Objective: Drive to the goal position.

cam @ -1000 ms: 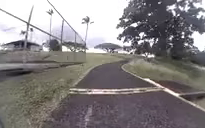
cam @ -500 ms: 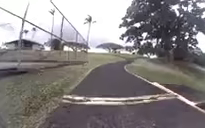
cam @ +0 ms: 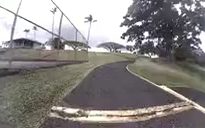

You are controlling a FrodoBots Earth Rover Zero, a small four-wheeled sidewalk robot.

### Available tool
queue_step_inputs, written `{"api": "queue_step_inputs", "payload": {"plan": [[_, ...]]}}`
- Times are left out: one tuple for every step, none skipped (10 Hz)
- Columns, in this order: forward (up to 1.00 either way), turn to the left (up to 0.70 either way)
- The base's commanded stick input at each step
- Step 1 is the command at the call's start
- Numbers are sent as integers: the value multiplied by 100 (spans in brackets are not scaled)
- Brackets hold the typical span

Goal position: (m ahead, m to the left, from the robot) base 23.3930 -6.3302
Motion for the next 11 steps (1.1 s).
{"api": "queue_step_inputs", "payload": {"plan": [[85, 0], [85, 0], [85, 0], [85, 0], [85, 0], [85, 0], [85, 0], [85, 0], [85, 0], [85, 0], [85, 0]]}}
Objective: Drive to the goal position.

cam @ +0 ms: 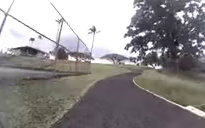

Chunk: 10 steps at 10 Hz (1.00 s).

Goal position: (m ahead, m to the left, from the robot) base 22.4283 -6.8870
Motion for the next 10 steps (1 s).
{"api": "queue_step_inputs", "payload": {"plan": [[85, 0], [85, 0], [85, 0], [85, 0], [85, 0], [85, 0], [85, 0], [85, 0], [85, 0], [85, 0]]}}
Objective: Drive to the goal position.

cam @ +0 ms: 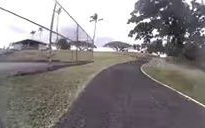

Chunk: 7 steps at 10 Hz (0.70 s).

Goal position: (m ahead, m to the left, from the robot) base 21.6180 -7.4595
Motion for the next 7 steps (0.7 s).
{"api": "queue_step_inputs", "payload": {"plan": [[85, 0], [85, 0], [85, 0], [85, 0], [85, 0], [85, 0], [85, 0]]}}
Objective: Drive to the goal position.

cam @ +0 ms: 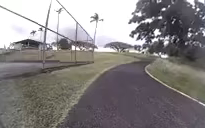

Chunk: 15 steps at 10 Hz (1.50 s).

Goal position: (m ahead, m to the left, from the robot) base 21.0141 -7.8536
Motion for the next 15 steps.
{"api": "queue_step_inputs", "payload": {"plan": [[85, 0], [85, 0], [85, 0], [85, 0], [85, 0], [85, -4], [85, -25], [85, -34], [85, -34], [85, -34], [85, -29], [85, 0], [85, 0], [85, 0], [85, 0]]}}
